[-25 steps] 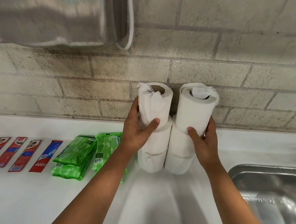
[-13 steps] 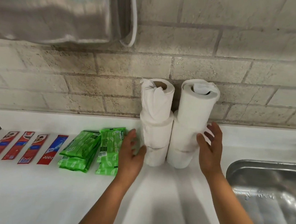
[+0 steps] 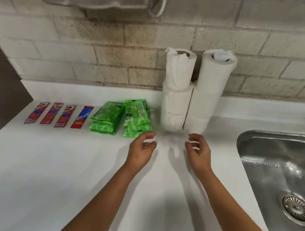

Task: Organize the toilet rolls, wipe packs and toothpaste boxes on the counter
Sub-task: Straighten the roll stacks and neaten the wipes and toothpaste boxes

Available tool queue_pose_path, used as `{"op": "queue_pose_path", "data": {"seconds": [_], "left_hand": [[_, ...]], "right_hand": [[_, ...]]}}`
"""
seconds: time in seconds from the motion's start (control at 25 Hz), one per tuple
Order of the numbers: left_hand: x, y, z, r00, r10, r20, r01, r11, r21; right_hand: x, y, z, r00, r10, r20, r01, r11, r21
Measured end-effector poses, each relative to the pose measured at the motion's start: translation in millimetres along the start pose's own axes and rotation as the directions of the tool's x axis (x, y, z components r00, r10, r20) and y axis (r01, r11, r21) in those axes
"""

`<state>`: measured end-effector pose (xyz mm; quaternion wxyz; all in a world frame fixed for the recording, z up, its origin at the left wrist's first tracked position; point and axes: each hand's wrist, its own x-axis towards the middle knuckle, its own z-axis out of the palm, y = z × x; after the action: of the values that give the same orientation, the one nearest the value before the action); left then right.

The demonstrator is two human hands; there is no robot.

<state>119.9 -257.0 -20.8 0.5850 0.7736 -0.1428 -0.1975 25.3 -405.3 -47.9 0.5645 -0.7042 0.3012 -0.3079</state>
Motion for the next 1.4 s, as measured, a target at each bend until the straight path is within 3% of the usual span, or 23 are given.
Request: {"op": "queue_pose_path", "data": {"seconds": [0.44, 0.72, 0.96, 1.16, 1.4], "left_hand": [[-25, -10, -123, 0.996, 0.09, -0.003, -0.09, 0.996, -0.014], [-5, -15, -174, 0.996, 0.08, 0.033, -0.08, 0.997, 0.002], [28, -2, -156, 0.995, 0.072, 0.071, -0.075, 0.997, 0.034], [73, 22, -119, 0.986, 0.034, 0.166, -0.073, 0.969, 0.237], [113, 26, -90, 0.985, -0.155, 0.075, 0.145, 0.982, 0.124]], "right_hand": [[-75, -50, 106, 0.994, -0.072, 0.077, 0.074, 0.997, -0.035], [-85, -71, 144, 0.999, -0.041, -0.011, 0.04, 0.998, -0.038], [-43, -70, 146, 0.997, -0.04, -0.059, 0.034, 0.994, -0.108], [3, -60, 151, 1.0, 0.013, -0.019, -0.017, 0.968, -0.25], [25, -36, 155, 0.982, 0.167, 0.083, -0.132, 0.936, -0.326]]}}
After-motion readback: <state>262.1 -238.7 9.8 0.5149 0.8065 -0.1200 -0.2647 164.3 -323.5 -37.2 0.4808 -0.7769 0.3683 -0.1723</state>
